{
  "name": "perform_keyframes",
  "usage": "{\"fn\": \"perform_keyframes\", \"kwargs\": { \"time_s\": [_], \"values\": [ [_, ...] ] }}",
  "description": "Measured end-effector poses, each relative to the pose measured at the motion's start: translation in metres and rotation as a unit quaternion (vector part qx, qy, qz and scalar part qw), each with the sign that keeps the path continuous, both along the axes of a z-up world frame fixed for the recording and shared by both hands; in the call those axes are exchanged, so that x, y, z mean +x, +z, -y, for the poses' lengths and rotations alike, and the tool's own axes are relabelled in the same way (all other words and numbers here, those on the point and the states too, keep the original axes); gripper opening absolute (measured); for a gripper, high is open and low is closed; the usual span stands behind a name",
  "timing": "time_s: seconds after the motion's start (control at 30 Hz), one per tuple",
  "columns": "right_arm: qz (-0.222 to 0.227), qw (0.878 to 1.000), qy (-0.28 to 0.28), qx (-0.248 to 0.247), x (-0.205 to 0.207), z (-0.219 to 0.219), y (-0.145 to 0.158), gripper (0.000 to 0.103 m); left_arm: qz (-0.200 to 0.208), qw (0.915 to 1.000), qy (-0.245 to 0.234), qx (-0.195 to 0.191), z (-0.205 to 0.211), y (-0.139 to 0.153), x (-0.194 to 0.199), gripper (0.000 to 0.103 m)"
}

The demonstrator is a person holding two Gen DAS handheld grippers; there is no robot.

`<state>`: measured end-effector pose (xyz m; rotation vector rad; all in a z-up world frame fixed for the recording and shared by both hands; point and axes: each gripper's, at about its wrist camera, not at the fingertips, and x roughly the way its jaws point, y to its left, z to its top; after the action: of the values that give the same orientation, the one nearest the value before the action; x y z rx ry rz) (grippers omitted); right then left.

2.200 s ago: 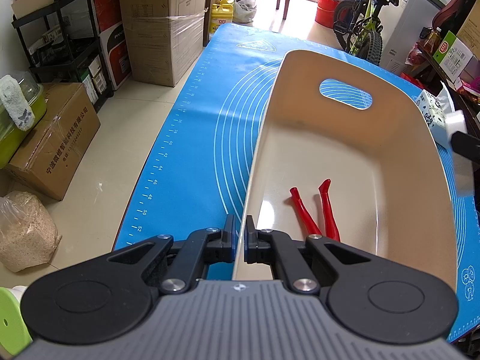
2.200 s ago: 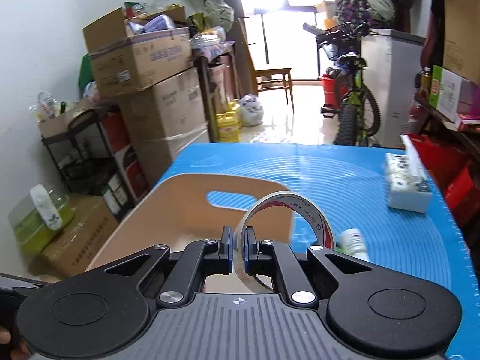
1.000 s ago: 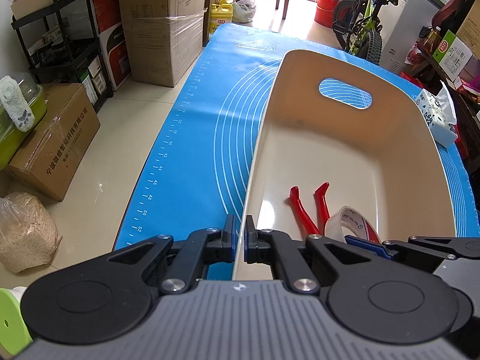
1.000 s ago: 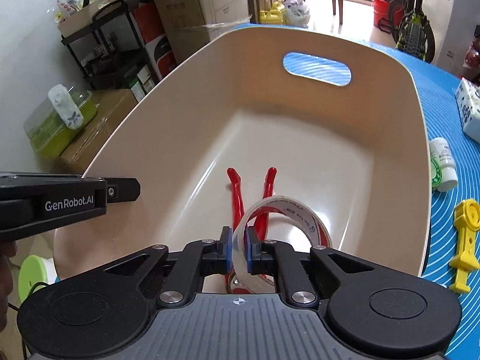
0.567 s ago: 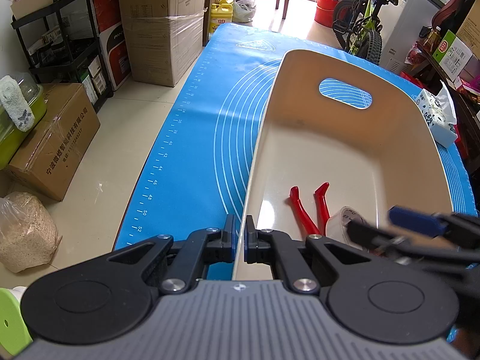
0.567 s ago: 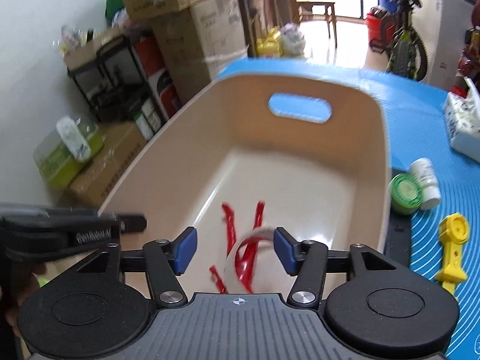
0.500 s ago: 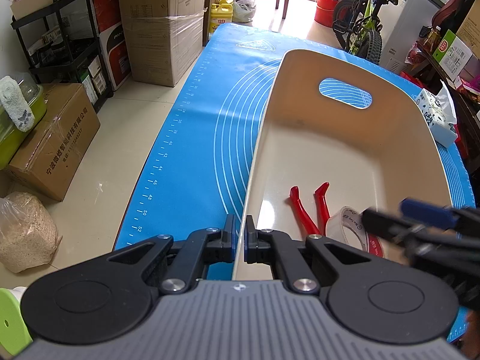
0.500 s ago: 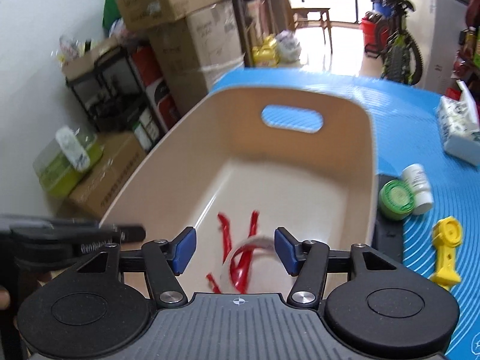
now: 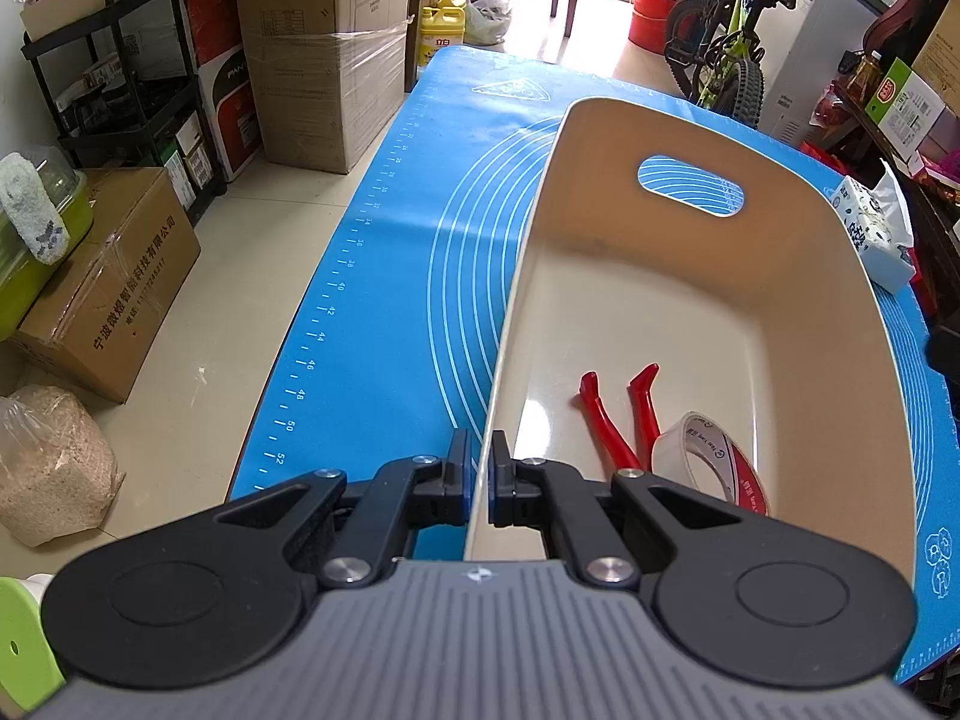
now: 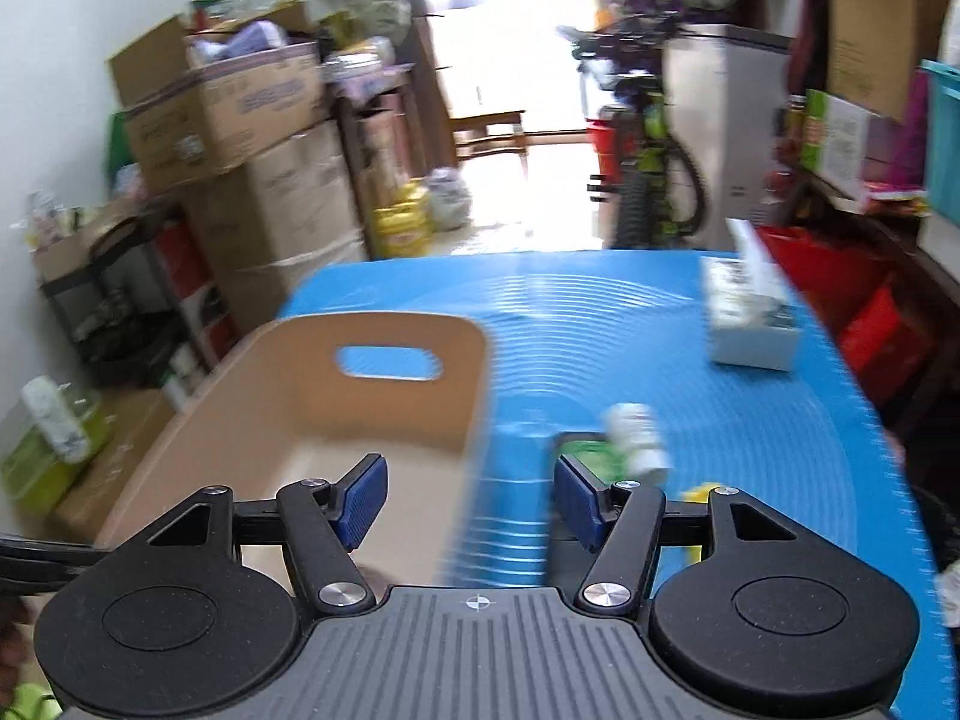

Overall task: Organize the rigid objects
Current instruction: 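Move the right gripper to the yellow toy piece and close on it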

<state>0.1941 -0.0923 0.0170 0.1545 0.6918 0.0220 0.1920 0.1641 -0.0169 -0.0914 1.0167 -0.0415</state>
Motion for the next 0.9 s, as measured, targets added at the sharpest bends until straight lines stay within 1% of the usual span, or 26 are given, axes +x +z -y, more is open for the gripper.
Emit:
{"fn": "perform_keyframes", "kwargs": {
  "time_s": [0.13, 0.27, 0.43, 0.6, 0.73, 0.9],
  "values": [
    [-0.026, 0.998, -0.047, 0.019, 0.004, 0.038, -0.015, 0.069, 0.000, 1.0000, 0.000, 0.000, 0.000, 0.000, 0.001, 0.006],
    [-0.047, 0.996, -0.078, 0.008, 0.006, 0.060, -0.033, 0.069, -0.001, 1.0000, 0.000, 0.001, 0.001, 0.000, 0.000, 0.006],
    [-0.053, 0.995, -0.085, -0.023, 0.001, 0.072, -0.052, 0.069, 0.000, 1.0000, -0.001, 0.000, 0.001, 0.000, 0.001, 0.006],
    [-0.064, 0.993, -0.095, -0.038, 0.002, 0.086, -0.077, 0.069, -0.001, 1.0000, -0.001, 0.001, 0.000, 0.000, 0.001, 0.006],
    [-0.068, 0.992, -0.092, -0.057, 0.005, 0.089, -0.096, 0.069, 0.000, 1.0000, -0.001, 0.001, 0.000, 0.000, 0.001, 0.006],
    [-0.072, 0.992, -0.092, -0.055, 0.009, 0.090, -0.109, 0.069, -0.001, 1.0000, -0.001, 0.002, 0.000, 0.001, 0.001, 0.006]
  ]
}}
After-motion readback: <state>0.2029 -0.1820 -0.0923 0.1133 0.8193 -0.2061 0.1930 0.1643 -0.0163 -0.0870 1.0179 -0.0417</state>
